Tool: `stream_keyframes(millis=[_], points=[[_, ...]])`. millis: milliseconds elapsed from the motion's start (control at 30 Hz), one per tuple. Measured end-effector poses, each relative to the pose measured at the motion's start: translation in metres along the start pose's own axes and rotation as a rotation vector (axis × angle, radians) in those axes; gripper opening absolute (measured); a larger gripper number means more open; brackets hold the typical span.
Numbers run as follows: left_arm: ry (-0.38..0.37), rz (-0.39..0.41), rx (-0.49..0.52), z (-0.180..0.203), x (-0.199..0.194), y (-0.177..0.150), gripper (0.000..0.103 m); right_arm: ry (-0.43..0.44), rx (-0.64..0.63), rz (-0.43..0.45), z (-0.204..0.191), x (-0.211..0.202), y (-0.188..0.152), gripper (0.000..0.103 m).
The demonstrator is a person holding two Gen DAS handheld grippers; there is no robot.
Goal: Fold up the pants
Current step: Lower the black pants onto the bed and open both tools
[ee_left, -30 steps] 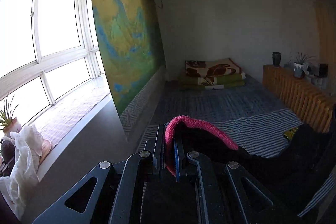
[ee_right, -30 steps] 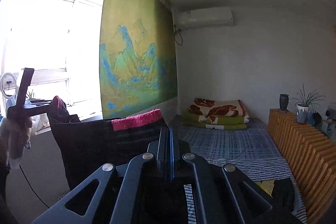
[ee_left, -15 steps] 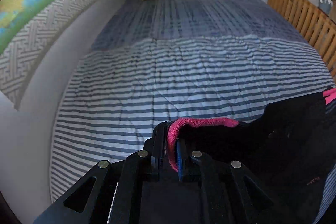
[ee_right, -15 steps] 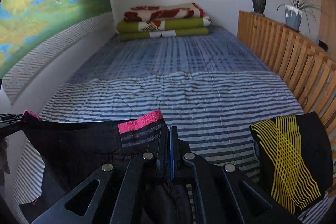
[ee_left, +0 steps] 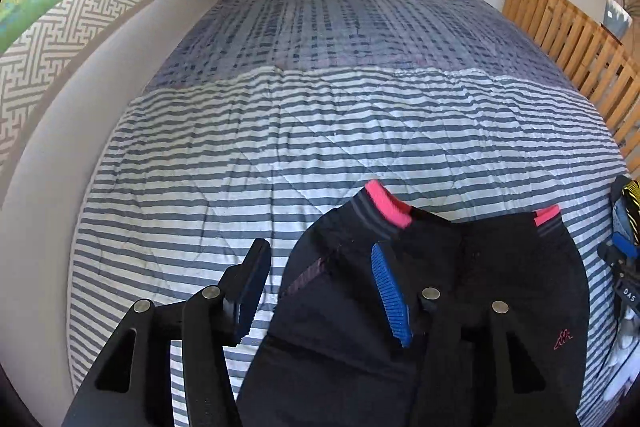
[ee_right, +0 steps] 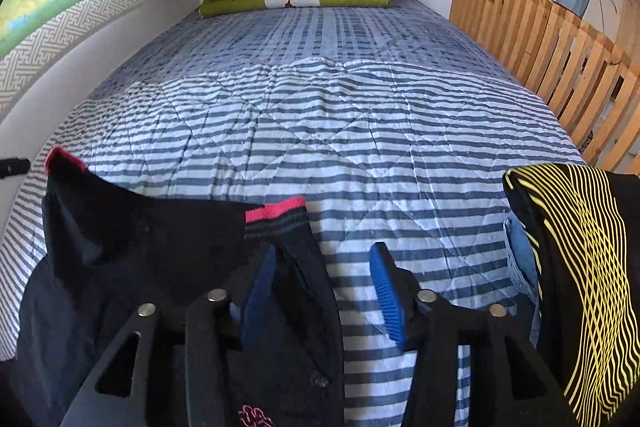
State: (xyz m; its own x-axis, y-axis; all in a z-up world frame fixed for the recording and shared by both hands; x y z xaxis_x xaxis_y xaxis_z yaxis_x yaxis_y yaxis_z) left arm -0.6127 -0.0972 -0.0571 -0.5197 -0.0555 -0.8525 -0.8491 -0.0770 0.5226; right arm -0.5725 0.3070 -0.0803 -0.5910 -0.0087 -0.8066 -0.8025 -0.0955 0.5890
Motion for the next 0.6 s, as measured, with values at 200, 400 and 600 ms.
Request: stream_keyframes(millis=[200,400,600], points=[[0.071,-0.063,-0.033,-0.063,-0.005,-0.054,0.064,-0.033,0.010,-0.077,0.005,0.031,-0.015,0.059],[0.133,-0.076,-0.117,-0.143,-0.049,-0.138,0.064,-0.027,0.035,-0.149,0.003,0.049,-0.028,0.058],[0.105,-0.106,-0.227,-0.208,-0.115,-0.250,0.064,0.057,0.058,-0.082,0.010,-0.017,-0.043,0.058]])
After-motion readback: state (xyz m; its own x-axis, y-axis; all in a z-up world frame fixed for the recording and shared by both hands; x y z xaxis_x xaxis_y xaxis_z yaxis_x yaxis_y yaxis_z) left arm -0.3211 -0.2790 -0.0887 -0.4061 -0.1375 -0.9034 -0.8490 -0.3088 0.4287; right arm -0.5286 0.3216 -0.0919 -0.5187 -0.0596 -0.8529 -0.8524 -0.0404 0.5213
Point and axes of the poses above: each gripper's, at about its wrist camera, not at the fingertips, and x roughly the way its jaws point, z to its right, y to its top, the point moved 3 cm from there along x, roughly the way its jaws point, and after that the axes turned 6 degrees about -x, right-handed, at the moved point
